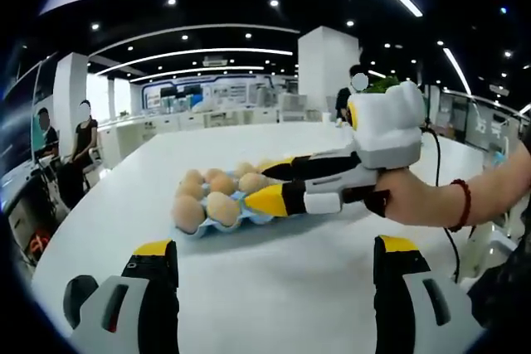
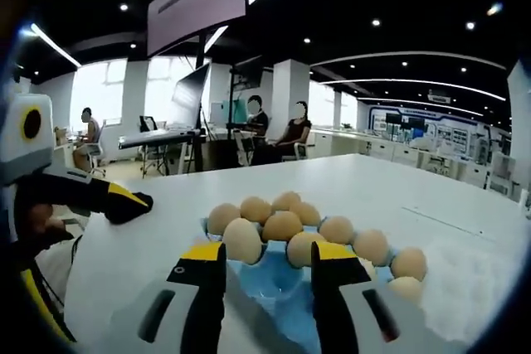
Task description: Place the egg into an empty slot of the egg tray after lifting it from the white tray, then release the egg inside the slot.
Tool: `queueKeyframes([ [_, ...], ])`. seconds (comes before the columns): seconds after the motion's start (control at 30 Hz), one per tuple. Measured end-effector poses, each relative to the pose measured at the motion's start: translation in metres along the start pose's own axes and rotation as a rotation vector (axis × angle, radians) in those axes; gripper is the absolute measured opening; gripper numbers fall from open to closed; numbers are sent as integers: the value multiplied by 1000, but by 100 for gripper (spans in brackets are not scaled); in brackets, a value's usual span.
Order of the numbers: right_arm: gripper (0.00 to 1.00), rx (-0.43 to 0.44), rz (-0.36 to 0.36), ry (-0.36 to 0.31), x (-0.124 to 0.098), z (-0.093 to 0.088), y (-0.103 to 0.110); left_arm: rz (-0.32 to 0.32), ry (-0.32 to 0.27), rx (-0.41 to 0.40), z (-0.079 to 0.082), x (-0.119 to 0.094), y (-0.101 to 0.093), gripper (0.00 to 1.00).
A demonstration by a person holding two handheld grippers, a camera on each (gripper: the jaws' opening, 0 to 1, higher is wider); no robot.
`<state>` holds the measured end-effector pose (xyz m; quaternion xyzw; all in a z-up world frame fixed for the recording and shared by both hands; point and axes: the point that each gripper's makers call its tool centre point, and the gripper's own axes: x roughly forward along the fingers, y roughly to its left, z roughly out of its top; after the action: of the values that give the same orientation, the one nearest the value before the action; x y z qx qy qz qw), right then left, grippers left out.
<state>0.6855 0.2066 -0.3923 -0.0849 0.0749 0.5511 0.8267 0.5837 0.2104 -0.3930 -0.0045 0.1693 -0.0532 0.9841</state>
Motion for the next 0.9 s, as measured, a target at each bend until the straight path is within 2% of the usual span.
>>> queueKeyframes([
  [0.2,43,14,-39,-9,-21,1,-8,1,21,15,-3,3,-6,100],
  [0.37,43,-24,-53,-16,-34,2,-10,-8,14,9,-3,5,-10,100],
  [0.53,43,-25,-64,-10,-46,1,-13,-12,12,16,-2,5,-13,100],
  [0.77,43,-16,-122,-10,-78,-8,-36,-20,1,19,2,2,-14,100],
  [0.9,43,-22,-153,1,-86,-15,-50,-20,-5,15,3,3,-17,100],
])
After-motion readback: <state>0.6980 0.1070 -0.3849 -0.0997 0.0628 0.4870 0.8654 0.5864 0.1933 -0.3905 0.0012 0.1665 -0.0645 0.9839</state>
